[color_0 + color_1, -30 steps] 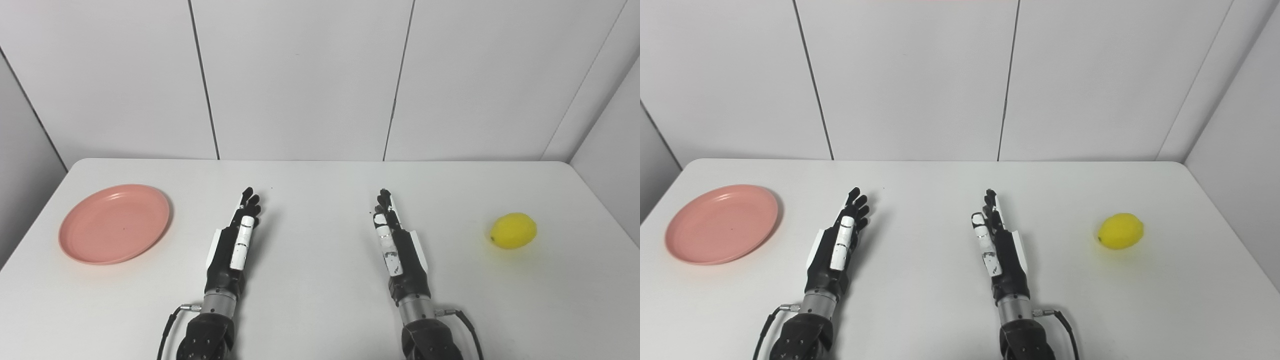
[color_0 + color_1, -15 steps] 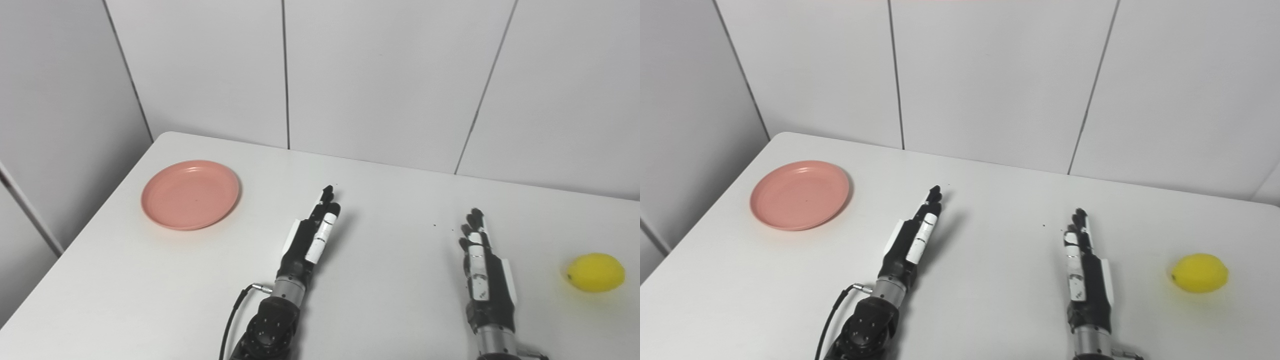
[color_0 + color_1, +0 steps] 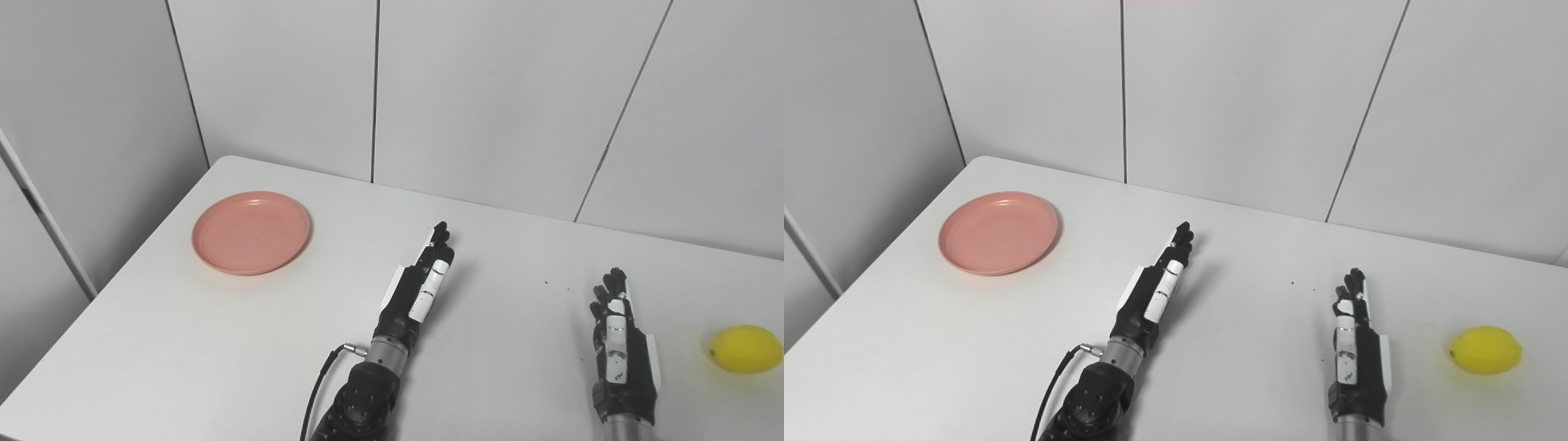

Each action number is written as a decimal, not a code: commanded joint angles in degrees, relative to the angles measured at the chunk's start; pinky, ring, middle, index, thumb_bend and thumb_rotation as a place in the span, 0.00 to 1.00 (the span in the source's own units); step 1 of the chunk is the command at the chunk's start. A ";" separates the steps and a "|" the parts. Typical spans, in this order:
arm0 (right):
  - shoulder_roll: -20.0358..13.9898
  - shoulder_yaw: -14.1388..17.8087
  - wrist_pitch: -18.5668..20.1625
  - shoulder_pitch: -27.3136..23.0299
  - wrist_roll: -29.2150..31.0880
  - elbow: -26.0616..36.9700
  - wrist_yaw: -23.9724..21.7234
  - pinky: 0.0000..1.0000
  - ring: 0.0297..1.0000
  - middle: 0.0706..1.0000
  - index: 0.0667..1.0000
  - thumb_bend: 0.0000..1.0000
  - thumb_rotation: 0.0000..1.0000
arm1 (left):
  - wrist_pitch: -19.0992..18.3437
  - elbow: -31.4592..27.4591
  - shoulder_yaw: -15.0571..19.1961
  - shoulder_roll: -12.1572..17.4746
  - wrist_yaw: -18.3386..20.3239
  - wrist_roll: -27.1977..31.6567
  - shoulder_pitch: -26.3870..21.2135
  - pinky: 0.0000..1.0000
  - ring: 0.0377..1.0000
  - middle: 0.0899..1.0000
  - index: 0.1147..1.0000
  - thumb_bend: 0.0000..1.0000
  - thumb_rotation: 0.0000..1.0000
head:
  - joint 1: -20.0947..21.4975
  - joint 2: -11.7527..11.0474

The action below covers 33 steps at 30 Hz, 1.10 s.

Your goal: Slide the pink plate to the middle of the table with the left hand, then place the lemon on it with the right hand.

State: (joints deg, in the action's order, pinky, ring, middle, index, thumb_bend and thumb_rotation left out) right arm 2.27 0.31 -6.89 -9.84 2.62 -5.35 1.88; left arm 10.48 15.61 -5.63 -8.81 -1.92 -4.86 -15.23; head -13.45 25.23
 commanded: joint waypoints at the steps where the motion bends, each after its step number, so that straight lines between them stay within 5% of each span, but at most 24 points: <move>1: -0.08 -0.03 -3.23 -0.53 -0.05 0.45 -0.53 1.00 0.99 1.00 0.99 0.72 0.97 | 2.23 2.83 0.57 0.09 -1.11 0.16 1.80 0.98 0.98 0.98 0.97 0.55 1.00 | 0.03 0.04; 10: 0.20 -0.15 -3.92 -0.71 -0.02 -0.03 -0.36 1.00 1.00 1.00 0.99 0.72 0.97 | 5.17 1.74 2.39 -0.22 -8.28 -4.06 0.84 0.88 0.85 0.85 0.84 0.57 1.00 | -0.08 -0.56; 17: 0.37 -0.29 -4.27 -0.76 -0.09 -0.57 -0.32 1.00 1.00 1.00 0.99 0.72 0.95 | 7.11 1.05 3.02 2.18 -6.26 -1.12 -1.20 0.83 0.81 0.80 0.79 0.58 1.00 | -0.45 -0.88; 27: 0.55 -0.36 -4.89 -0.79 0.11 -0.76 -0.37 1.00 1.00 1.00 0.99 0.71 0.95 | 6.88 -1.74 6.18 4.06 -8.11 -0.17 -4.27 0.70 0.70 0.70 0.67 0.60 1.00 | -0.86 -1.31; 33: 0.32 -0.44 -5.13 -0.66 0.17 -0.55 -0.61 1.00 1.00 1.00 0.99 0.72 0.96 | 5.90 -3.84 8.80 4.98 -9.26 0.34 -6.29 0.70 0.68 0.67 0.64 0.62 1.00 | -1.35 -1.43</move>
State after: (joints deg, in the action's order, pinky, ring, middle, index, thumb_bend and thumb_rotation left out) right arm 2.48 0.01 -9.48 -10.29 2.83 -5.72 1.85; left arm 16.05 14.17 3.15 -4.17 -10.70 -4.78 -18.27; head -14.85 23.73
